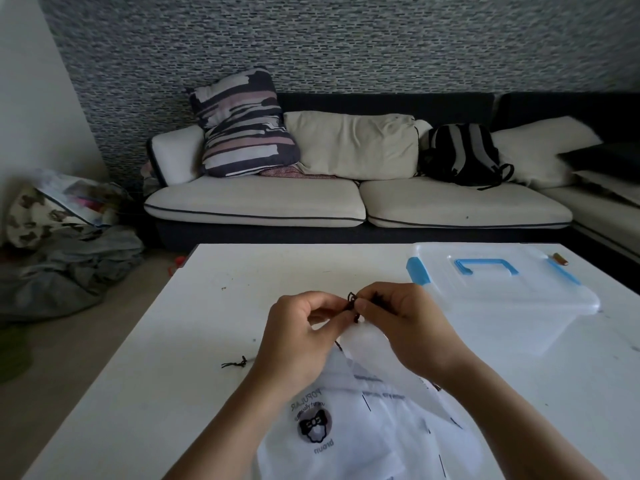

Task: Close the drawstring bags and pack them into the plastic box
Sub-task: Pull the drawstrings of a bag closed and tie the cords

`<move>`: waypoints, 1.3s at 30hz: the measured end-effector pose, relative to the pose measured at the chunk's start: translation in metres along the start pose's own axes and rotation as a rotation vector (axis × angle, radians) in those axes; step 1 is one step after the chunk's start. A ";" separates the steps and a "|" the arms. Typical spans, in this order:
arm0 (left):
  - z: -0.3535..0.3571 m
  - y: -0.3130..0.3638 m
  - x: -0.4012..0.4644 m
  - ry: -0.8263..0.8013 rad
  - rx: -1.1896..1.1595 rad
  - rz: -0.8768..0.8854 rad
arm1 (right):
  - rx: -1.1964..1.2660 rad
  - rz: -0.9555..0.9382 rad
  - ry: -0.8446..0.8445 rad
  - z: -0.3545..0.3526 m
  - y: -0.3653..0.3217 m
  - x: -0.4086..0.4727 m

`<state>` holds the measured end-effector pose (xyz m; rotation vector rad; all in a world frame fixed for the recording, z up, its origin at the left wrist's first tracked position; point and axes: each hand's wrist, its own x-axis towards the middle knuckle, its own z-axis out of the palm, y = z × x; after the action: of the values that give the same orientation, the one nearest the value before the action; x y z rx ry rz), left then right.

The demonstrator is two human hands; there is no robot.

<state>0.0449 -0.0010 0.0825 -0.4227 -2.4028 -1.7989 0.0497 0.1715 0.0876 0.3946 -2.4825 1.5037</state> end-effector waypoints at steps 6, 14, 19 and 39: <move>-0.001 -0.002 0.000 -0.113 0.105 -0.050 | -0.345 -0.170 0.050 0.001 -0.004 -0.002; 0.007 0.013 -0.002 -0.129 -0.738 -0.526 | -0.438 -0.330 0.101 0.003 -0.006 0.000; 0.006 0.009 -0.003 -0.182 -0.519 -0.372 | -0.390 -0.297 0.094 0.005 -0.008 -0.003; -0.020 0.005 0.005 -0.073 -0.523 -0.434 | 0.212 0.113 0.100 0.004 -0.012 -0.003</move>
<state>0.0399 -0.0175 0.0943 0.0057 -2.1579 -2.6515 0.0568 0.1629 0.0947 0.2098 -2.3110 1.7926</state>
